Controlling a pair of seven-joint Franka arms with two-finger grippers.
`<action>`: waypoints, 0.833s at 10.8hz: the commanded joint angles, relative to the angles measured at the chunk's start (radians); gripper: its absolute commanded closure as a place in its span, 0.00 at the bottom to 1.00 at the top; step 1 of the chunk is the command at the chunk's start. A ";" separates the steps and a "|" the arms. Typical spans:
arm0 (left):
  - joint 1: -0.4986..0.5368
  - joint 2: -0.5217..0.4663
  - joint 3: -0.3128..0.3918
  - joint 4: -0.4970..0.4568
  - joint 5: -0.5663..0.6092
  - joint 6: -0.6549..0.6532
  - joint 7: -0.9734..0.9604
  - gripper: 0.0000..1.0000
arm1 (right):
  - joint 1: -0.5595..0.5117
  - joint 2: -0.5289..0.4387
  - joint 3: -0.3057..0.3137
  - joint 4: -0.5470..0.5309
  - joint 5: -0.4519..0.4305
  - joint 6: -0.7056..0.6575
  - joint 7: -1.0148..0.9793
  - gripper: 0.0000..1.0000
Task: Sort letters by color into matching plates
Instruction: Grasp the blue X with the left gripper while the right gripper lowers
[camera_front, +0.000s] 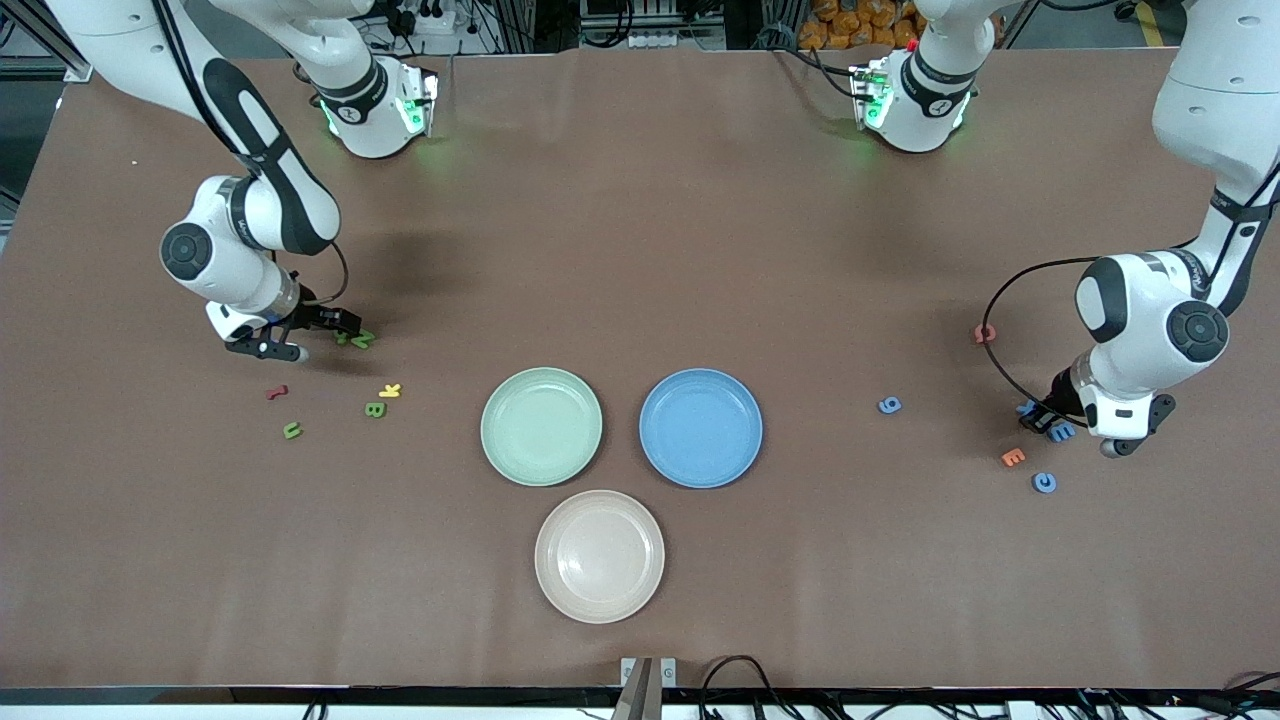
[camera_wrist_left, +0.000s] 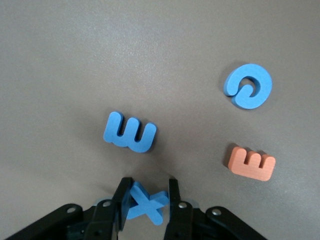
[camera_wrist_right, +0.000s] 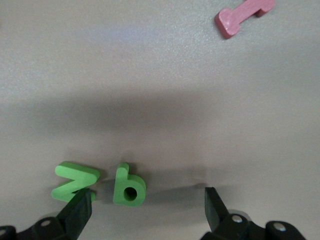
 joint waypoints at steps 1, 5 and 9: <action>0.001 -0.013 0.000 -0.004 0.034 -0.002 -0.025 1.00 | -0.023 -0.042 0.002 -0.035 0.012 -0.002 -0.043 0.00; -0.062 -0.061 -0.011 0.078 0.033 -0.178 -0.026 1.00 | -0.038 -0.034 0.002 -0.035 0.012 0.001 -0.063 0.00; -0.154 -0.058 -0.014 0.167 0.027 -0.299 -0.035 1.00 | -0.030 -0.024 0.002 -0.035 0.012 0.007 -0.063 0.00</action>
